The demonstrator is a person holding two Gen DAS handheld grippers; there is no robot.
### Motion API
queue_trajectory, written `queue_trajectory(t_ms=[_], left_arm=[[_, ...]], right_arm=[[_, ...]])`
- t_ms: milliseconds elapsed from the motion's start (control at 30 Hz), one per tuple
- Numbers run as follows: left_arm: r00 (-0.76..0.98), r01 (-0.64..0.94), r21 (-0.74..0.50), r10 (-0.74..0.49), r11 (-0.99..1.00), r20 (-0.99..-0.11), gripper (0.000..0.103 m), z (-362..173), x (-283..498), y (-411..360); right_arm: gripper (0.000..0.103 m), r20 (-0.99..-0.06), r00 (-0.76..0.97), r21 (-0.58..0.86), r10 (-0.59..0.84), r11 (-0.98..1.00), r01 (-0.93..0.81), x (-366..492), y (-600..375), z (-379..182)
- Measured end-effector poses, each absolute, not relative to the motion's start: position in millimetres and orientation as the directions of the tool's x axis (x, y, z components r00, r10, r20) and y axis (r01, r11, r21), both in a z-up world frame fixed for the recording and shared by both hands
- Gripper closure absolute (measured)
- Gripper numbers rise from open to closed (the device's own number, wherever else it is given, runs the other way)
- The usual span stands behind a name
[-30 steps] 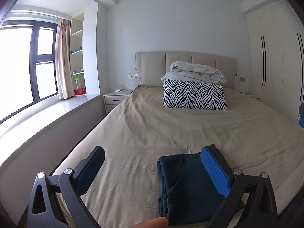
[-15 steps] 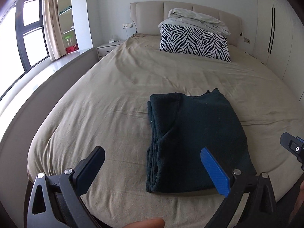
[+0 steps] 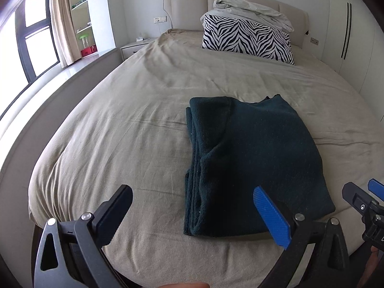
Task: Fold small clothes
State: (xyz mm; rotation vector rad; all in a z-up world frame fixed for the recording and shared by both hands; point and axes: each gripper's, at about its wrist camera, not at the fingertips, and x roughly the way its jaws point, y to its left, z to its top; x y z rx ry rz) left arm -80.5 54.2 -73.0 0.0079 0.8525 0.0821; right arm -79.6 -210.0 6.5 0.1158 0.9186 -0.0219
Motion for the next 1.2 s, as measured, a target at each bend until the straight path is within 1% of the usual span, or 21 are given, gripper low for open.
queue_trajectory(t_ms=[1200], left_arm=[[0.634,-0.061,0.016,0.051,0.998,-0.772,0.000,-86.8,-78.5,51.7]], right_arm=[[0.000,-0.804,0.594,0.071,0.014,0.995,0.073,-75.9,-205.3,1.5]])
